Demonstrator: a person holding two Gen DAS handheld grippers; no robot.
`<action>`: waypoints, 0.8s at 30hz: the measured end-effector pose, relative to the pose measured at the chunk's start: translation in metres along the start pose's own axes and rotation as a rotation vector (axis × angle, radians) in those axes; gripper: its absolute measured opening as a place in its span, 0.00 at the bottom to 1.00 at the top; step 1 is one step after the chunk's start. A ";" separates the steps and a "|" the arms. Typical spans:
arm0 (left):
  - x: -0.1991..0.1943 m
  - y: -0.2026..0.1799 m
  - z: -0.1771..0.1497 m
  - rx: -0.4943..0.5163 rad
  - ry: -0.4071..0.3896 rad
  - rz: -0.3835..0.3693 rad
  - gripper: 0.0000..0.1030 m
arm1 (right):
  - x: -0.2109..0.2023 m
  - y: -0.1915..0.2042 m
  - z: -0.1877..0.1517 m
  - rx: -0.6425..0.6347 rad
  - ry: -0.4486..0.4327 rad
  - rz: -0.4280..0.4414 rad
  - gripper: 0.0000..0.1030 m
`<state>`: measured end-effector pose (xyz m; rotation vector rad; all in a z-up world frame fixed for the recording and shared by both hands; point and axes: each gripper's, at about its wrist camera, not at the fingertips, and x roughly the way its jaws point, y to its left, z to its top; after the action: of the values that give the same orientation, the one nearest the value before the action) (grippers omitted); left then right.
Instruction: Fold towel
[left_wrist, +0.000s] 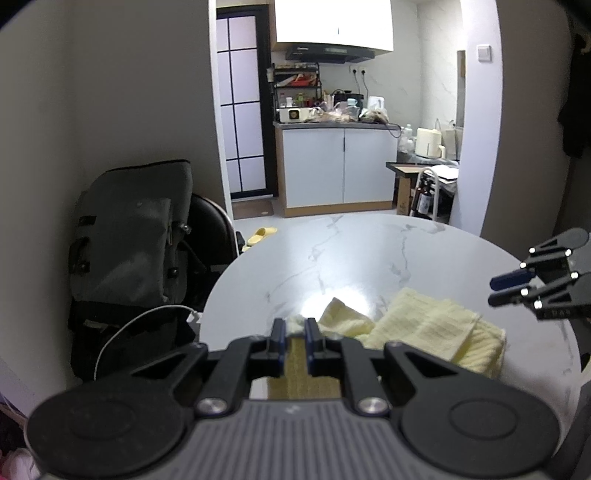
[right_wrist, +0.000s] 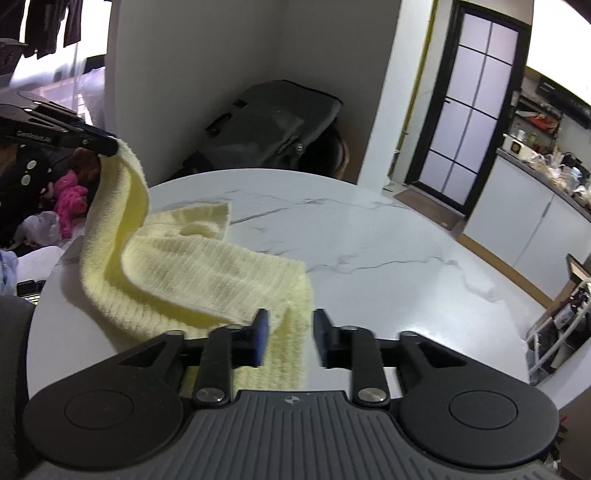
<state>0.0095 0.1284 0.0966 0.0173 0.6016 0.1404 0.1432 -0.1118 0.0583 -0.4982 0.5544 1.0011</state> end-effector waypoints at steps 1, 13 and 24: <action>0.000 0.001 -0.001 -0.001 0.002 0.000 0.11 | 0.001 0.002 0.000 -0.009 0.006 0.002 0.35; 0.008 0.008 -0.006 -0.016 0.001 -0.014 0.11 | 0.019 0.019 -0.006 -0.119 0.104 -0.031 0.35; 0.008 0.010 -0.006 -0.023 -0.004 -0.017 0.11 | 0.022 0.026 0.011 -0.189 0.068 -0.038 0.35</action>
<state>0.0117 0.1393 0.0872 -0.0100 0.5957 0.1304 0.1317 -0.0792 0.0493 -0.7108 0.5112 1.0079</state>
